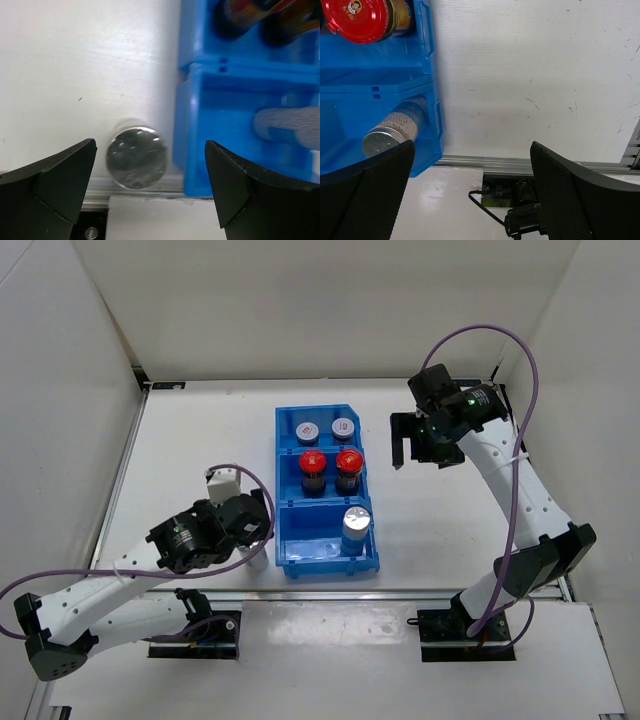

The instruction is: Organize the condiment bottles

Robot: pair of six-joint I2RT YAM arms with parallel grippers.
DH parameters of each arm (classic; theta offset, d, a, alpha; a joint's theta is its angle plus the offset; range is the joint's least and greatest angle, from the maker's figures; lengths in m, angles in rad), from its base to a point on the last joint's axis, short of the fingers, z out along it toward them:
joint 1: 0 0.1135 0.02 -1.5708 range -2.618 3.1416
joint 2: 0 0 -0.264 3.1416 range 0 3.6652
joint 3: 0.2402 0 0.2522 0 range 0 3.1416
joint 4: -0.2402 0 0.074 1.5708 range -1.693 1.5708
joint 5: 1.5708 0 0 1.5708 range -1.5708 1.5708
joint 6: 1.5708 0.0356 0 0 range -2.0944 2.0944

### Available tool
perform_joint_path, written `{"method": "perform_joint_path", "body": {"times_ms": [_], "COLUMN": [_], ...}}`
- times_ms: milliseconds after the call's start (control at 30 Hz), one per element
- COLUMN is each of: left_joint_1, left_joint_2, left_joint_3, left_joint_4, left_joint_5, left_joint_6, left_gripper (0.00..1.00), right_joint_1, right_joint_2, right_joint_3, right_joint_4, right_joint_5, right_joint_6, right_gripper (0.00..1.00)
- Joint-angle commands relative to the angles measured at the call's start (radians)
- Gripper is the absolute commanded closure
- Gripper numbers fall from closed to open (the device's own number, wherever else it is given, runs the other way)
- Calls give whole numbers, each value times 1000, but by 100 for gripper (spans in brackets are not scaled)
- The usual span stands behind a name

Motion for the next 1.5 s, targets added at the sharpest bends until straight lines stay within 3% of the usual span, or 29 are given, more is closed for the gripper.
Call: {"method": "perform_joint_path", "body": {"times_ms": [0,167,333,500,600,633,867,967,1100,1267,1467], "left_joint_1": [4,4,4,4,13,13,13,13,-45,-58,-67], "left_joint_2": [-30,-64,-73,-73,-51,-30,126,191,232,232,232], "left_joint_3": [-89,-207,-243,-208,-163,-137,266,403,452,284,92], "left_joint_4": [-47,-12,22,54,65,65,-88,-58,80,288,419], "left_joint_5": [10,55,66,43,34,34,-97,-60,59,230,250], "left_joint_6": [-84,-112,-85,-46,0,29,159,320,414,451,387], "left_gripper": [0,3,20,20,44,57,89,89,89,89,87], "right_joint_1": [0,0,0,0,0,0,0,0,0,0,0], "right_joint_2": [1,1,1,11,11,11,1,1,1,1,1], "right_joint_3": [0,-9,-9,-9,-9,-9,-30,-31,-31,-31,-31], "right_joint_4": [-65,-65,-65,-65,-65,-65,-65,-65,-65,-65,-65], "right_joint_5": [-9,-20,-30,-41,-51,-51,-51,-51,-51,-31,-40], "right_joint_6": [-11,-11,-11,-11,-11,-11,-11,-11,-11,-11,-11], "right_gripper": [1,1,1,1,1,1,1,1,1,1,1]}}
